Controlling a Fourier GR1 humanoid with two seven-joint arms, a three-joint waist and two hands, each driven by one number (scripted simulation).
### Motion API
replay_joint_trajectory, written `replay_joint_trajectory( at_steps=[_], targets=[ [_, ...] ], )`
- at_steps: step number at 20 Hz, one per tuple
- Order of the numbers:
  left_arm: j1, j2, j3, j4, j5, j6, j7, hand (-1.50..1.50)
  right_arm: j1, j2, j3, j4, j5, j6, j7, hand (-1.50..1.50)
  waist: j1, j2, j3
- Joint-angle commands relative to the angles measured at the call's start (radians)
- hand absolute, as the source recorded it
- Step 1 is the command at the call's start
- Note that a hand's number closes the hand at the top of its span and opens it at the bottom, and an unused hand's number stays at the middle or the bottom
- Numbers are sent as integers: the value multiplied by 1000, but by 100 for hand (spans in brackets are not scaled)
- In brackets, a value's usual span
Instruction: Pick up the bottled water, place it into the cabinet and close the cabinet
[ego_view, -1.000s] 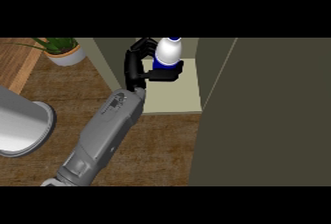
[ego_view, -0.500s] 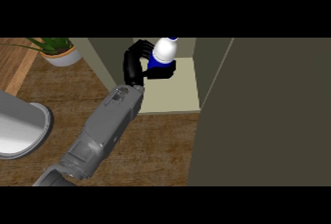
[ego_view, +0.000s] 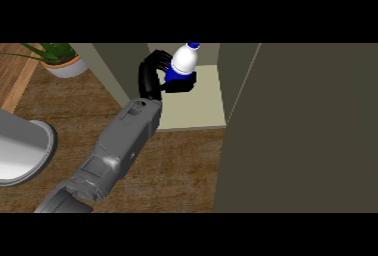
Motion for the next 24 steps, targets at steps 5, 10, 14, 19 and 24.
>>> replay_joint_trajectory(
  at_steps=[5, 10, 14, 19, 24],
  targets=[
    [-15, 0, -7, 141, -47, 76, -35, -150, 20, -11, 6, -39, 8, 8, -32, -150, -12, 10, -1],
    [-40, 23, -24, 197, -79, 105, 9, -150, 84, -58, 40, -91, 21, 11, -44, -150, -19, 6, -1],
    [-54, 8, -10, 196, -78, 161, 4, -150, 41, -41, 30, -69, 8, 10, -29, -150, -11, 9, -1],
    [-16, 22, 8, 169, -66, 100, -58, -150, 51, -43, 42, -46, 12, 12, -57, -150, -17, 12, -2],
    [8, 0, 26, 94, -35, 4, -154, -150, 19, -46, 25, -28, -1, 28, -50, -150, -20, 12, -3]
  ],
)
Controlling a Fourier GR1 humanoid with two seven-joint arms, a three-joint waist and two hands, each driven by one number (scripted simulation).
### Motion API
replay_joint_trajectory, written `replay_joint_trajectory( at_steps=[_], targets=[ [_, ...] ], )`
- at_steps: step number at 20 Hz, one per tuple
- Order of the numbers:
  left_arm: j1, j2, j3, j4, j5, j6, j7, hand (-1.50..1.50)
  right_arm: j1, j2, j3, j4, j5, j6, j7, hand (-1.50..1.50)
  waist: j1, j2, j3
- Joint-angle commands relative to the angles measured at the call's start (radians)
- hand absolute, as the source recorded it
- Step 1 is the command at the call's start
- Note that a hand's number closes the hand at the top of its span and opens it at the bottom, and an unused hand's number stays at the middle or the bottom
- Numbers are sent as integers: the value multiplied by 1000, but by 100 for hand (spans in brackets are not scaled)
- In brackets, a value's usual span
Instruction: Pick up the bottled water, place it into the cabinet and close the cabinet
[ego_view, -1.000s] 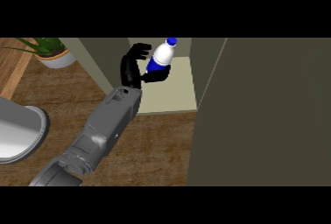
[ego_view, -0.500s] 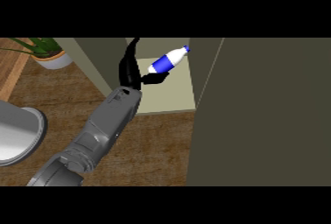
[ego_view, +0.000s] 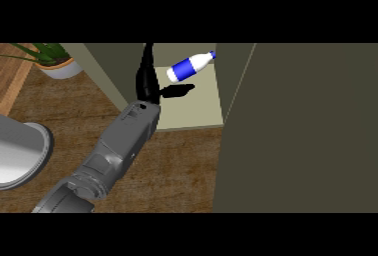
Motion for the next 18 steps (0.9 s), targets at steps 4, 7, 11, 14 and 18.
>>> replay_joint_trajectory(
  at_steps=[4, 7, 11, 14, 18],
  targets=[
    [67, 0, 72, -136, 91, -218, -177, 150, 21, -5, 5, -48, 14, -12, 26, -150, 16, -5, -1],
    [114, 0, 73, -160, 139, -306, -242, 150, 32, -29, 35, -100, 34, -7, 55, -150, 13, -10, -1],
    [104, 0, 64, -187, 164, -430, -224, 150, 48, -37, -1, -122, 29, -19, 50, -150, 44, -18, 0],
    [122, 0, -9, -235, 245, -477, -209, 150, 42, -54, 11, -125, 34, -11, 76, -150, 33, -20, 0],
    [196, 0, -89, -358, 305, -558, -135, 150, 9, -53, -26, -135, 47, -43, 121, -150, 61, -30, 0]
  ],
)
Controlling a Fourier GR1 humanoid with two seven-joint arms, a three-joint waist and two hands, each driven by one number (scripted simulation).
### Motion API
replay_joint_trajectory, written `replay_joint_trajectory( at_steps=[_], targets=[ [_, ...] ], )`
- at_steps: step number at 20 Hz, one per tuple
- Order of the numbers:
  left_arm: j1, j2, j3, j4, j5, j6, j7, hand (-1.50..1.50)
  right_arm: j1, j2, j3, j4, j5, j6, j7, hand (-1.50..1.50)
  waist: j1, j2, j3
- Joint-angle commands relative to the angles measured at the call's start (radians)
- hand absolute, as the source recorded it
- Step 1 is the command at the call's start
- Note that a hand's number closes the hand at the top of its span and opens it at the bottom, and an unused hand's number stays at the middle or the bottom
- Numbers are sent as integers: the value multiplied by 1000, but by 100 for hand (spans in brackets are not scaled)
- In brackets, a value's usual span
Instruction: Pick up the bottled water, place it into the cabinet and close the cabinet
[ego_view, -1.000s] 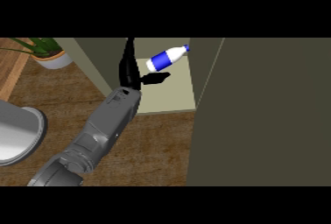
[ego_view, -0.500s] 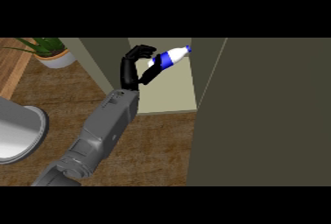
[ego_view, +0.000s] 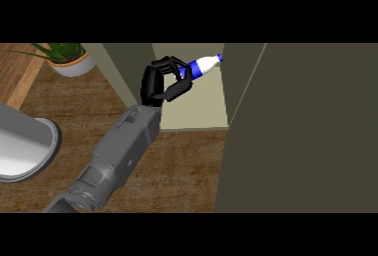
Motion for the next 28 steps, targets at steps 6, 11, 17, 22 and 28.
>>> replay_joint_trajectory(
  at_steps=[6, 11, 17, 22, 28],
  targets=[
    [273, 2, -126, -348, 80, -145, 87, 150, 35, -54, 25, -134, 107, -32, 82, -150, 56, -18, 2],
    [466, 14, -198, -664, 92, -87, 163, 150, 21, -47, 18, -74, 103, -46, 41, -150, 67, -20, 3],
    [771, 75, -298, -1010, 75, -37, 235, 150, 16, -97, 3, -120, 61, -21, 60, -150, 66, -17, 3],
    [980, 194, -327, -1274, 97, -71, 281, 150, -19, -130, 105, -93, 92, 44, 75, 150, 59, -15, 3],
    [1218, 250, -400, -1448, 61, -65, 215, 150, -148, -96, 160, -105, 1, 121, 168, 150, 76, -11, 1]
  ],
)
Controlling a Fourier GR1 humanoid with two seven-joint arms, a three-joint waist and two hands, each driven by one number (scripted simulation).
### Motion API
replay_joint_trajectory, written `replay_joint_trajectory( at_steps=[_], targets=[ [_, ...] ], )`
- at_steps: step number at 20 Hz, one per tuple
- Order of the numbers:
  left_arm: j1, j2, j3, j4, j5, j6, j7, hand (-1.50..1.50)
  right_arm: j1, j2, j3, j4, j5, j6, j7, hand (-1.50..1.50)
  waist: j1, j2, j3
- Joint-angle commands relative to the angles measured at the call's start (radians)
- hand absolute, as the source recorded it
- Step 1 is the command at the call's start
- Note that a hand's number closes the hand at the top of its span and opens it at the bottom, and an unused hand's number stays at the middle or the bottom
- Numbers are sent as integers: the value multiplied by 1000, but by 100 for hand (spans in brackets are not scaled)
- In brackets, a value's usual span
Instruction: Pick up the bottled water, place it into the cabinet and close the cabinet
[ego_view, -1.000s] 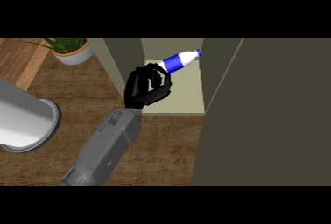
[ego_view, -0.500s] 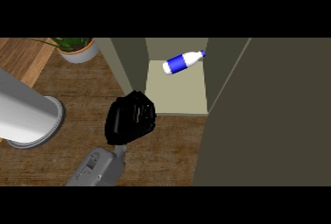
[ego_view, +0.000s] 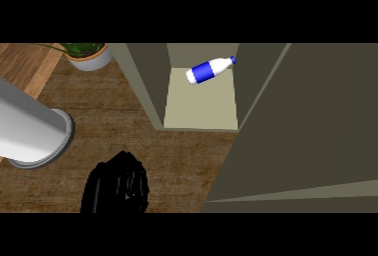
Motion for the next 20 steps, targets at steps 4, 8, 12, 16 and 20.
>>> replay_joint_trajectory(
  at_steps=[4, 8, 12, 16, 20],
  targets=[
    [221, 130, 11, -263, 20, -17, 10, 150, -122, 102, 153, -100, 36, 29, 169, 150, -4, -3, -5],
    [394, 175, 4, -299, 5, -73, -110, 150, -188, 140, 129, -97, 41, 19, 264, 150, -3, -2, -6],
    [435, 190, 35, -337, 35, -89, -119, 150, -323, 263, 121, -1, 74, -9, 330, 150, -3, -1, -7],
    [540, 276, 151, -390, 114, -177, -156, 150, -464, 402, 72, 114, 97, -15, 417, 150, -5, 2, -5],
    [623, 314, 198, -412, 164, -252, -185, 150, -629, 533, -98, 257, 58, -7, 477, 150, 2, 5, -4]
  ],
)
